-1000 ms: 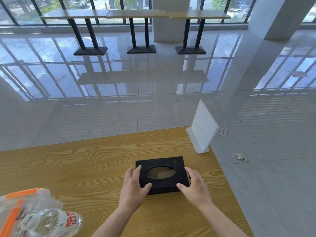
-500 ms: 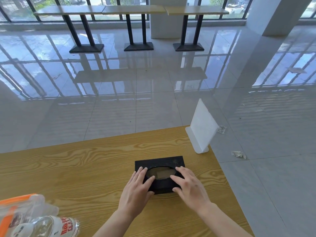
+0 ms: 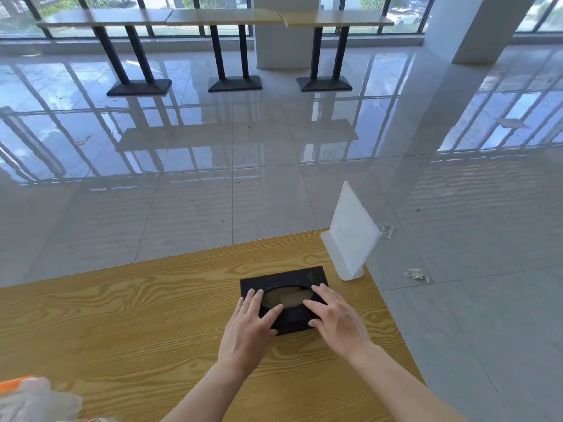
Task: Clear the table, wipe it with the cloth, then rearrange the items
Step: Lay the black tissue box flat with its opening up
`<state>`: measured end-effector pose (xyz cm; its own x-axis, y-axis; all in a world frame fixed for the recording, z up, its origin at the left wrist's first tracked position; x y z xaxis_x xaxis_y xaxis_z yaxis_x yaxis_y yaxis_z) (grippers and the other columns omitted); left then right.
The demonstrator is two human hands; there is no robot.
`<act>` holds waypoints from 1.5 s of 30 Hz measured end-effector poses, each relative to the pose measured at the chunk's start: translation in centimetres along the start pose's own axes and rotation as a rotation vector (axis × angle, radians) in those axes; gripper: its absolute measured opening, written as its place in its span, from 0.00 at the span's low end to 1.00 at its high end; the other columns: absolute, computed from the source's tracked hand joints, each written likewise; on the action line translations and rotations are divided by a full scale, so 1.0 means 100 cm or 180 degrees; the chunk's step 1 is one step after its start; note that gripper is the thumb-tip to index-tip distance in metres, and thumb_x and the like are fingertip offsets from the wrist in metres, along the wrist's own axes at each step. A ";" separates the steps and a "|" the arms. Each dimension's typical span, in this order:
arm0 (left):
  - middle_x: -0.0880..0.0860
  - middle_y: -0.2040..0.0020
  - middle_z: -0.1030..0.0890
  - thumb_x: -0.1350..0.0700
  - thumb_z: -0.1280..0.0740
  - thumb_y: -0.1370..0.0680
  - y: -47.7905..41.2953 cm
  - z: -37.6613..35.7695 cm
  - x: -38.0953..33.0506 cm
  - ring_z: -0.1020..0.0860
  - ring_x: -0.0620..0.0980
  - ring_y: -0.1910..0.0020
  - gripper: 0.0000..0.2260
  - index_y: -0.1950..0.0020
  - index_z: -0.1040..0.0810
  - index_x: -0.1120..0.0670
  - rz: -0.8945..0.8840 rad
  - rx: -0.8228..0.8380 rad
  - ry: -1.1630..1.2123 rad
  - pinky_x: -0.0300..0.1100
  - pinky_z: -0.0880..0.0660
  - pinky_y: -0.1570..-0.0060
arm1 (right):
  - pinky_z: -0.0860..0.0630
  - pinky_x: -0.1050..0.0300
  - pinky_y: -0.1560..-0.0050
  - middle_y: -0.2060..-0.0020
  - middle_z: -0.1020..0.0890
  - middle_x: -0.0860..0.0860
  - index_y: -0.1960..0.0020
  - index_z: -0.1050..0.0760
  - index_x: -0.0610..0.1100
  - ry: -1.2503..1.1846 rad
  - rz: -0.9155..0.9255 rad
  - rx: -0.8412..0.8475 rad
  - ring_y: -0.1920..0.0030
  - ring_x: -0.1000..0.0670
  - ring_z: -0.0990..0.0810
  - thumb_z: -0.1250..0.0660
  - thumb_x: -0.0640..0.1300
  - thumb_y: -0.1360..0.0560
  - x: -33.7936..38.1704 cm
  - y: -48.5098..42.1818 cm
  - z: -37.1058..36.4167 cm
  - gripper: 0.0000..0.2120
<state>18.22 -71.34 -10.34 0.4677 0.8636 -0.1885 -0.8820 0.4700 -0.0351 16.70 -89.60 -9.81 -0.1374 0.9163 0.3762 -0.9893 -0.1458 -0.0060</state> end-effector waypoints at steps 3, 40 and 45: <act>0.64 0.34 0.25 0.52 0.19 0.34 -0.010 0.000 -0.002 0.28 0.64 0.32 0.28 0.36 0.22 0.45 0.0006 -0.0033 -0.0006 0.56 0.29 0.34 | 0.38 0.55 0.27 0.25 0.35 0.47 0.29 0.28 0.47 0.0008 -0.0004 -0.0006 0.22 0.49 0.43 0.32 0.42 0.22 -0.006 -0.009 0.003 0.21; 0.65 0.32 0.27 0.55 0.22 0.30 -0.084 -0.006 0.004 0.32 0.66 0.29 0.26 0.33 0.24 0.47 0.0076 -0.0142 0.0009 0.61 0.31 0.33 | 0.37 0.53 0.28 0.25 0.34 0.46 0.30 0.28 0.47 -0.0025 0.0045 -0.0095 0.23 0.49 0.42 0.31 0.41 0.23 -0.041 -0.076 0.016 0.22; 0.64 0.32 0.27 0.54 0.21 0.31 -0.084 -0.005 0.004 0.31 0.66 0.29 0.26 0.34 0.23 0.47 0.0073 -0.0153 0.0005 0.60 0.30 0.34 | 0.38 0.54 0.28 0.25 0.35 0.47 0.30 0.28 0.47 -0.0056 0.0027 -0.0113 0.23 0.49 0.42 0.32 0.41 0.23 -0.042 -0.075 0.016 0.22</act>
<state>25.79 -75.06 -10.63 0.4472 0.8737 -0.1914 -0.8943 0.4407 -0.0779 24.77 -92.94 -9.85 -0.1451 0.9084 0.3921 -0.9893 -0.1399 -0.0419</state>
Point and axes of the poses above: each hand's wrist, its own y-axis away from the middle knuckle, its own z-axis out of the back of the hand, x = y × z, the point moved 7 cm from there along -y, towards the middle knuckle
